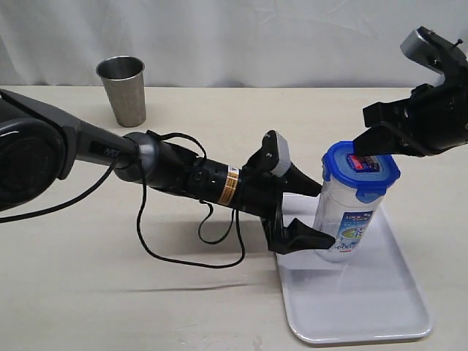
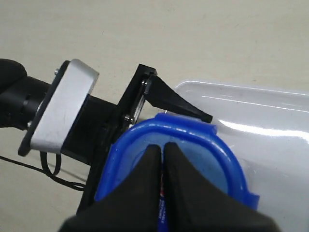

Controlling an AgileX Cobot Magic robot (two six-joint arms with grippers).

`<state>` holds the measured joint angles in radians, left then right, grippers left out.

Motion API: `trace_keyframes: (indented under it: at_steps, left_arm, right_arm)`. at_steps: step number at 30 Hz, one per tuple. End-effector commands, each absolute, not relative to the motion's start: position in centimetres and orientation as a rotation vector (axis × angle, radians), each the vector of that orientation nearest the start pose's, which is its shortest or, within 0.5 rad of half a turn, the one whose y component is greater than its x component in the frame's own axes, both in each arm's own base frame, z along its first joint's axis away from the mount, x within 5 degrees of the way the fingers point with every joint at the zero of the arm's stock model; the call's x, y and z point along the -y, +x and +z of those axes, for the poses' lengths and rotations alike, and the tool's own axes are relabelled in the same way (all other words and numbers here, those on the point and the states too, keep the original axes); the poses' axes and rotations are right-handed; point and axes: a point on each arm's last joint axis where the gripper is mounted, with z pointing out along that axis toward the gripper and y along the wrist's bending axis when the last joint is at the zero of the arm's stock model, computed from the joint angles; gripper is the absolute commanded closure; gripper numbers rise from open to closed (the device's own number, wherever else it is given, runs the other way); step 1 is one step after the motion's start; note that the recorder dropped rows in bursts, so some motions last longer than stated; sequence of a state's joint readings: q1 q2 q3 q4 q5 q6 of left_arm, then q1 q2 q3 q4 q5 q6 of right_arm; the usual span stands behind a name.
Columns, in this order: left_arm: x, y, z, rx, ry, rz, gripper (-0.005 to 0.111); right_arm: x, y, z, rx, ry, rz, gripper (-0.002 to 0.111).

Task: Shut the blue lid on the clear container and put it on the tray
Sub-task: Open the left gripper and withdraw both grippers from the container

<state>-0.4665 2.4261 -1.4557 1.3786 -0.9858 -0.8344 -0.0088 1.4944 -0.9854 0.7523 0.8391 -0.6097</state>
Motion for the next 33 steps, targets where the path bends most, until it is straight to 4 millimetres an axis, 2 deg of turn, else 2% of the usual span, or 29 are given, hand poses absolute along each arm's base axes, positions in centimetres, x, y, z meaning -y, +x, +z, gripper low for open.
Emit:
trace_keyframes:
  at_steps: [1,7,9,12,15,18,20,23,27,29,33]
  left_arm:
    - [25.4,38.3,7.4,-1.607,1.255,-1.144,0.011]
    - [24.1,38.9,7.2,-1.678,1.243,-1.149,0.012]
    - [23.9,38.9,7.5,-1.696,1.293,-1.092,0.019]
    - [23.7,39.0,8.9,-1.735,1.353,-1.008,0.045]
    - [23.4,38.8,11.5,-1.744,1.404,-0.981,0.075]
    - [22.8,38.7,14.5,-1.752,1.384,-0.965,0.098]
    - [22.2,38.8,16.4,-1.76,1.333,-0.989,0.107]
    - [20.8,38.7,19.5,-1.695,1.32,-1.015,0.107]
    - [18.8,38.7,23.7,-1.742,1.175,-1.029,0.107]
    - [17.8,38.9,25.3,-1.764,1.1,-0.979,0.107]
    - [15.7,38.9,28.1,-1.795,0.946,-0.763,0.107]
  right_arm:
    - [-4.0,28.7,23.6,-2.677,-0.299,0.62,0.104]
    - [-4.0,28.7,23.6,-2.677,-0.299,0.62,0.104]
    - [-4.0,28.7,23.6,-2.677,-0.299,0.62,0.104]
    - [-4.0,28.7,23.6,-2.677,-0.299,0.62,0.104]
    - [-4.0,28.7,23.6,-2.677,-0.299,0.62,0.104]
    - [-4.0,28.7,23.6,-2.677,-0.299,0.62,0.104]
    - [-3.9,28.7,23.6,-2.674,-0.298,0.616,0.104]
    - [-3.9,28.7,23.6,-2.673,-0.303,0.615,0.104]
    - [-4.0,28.8,23.7,-2.664,-0.304,0.627,0.104]
    - [-4.2,28.8,24.0,-2.634,-0.322,0.644,0.104]
    - [-4.4,28.5,25.3,-2.559,-0.354,0.658,0.104]
